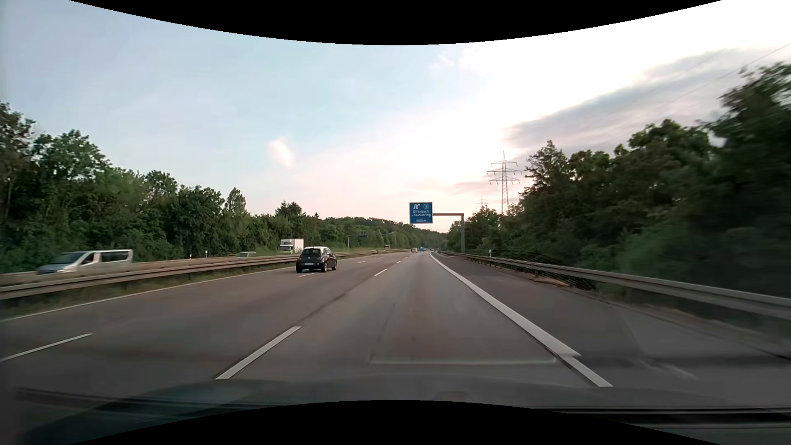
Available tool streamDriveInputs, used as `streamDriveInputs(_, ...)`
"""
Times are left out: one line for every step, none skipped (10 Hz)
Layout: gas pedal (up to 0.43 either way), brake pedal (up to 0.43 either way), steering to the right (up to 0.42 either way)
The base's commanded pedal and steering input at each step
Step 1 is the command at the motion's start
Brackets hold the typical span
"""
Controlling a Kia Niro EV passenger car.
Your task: Follow the waypoints while adhering to traffic rules and regulations
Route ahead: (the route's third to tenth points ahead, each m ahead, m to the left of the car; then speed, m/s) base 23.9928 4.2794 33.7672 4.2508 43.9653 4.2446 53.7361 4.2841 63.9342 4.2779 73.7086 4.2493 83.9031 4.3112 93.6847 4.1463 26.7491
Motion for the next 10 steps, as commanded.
streamDriveInputs(0.169, 0.000, -0.003)
streamDriveInputs(0.169, 0.000, -0.002)
streamDriveInputs(0.177, 0.000, -0.002)
streamDriveInputs(0.177, 0.000, -0.002)
streamDriveInputs(0.177, 0.000, -0.002)
streamDriveInputs(0.177, 0.000, -0.002)
streamDriveInputs(0.177, 0.000, -0.002)
streamDriveInputs(0.177, 0.000, -0.002)
streamDriveInputs(0.177, 0.000, -0.002)
streamDriveInputs(0.189, 0.000, -0.001)
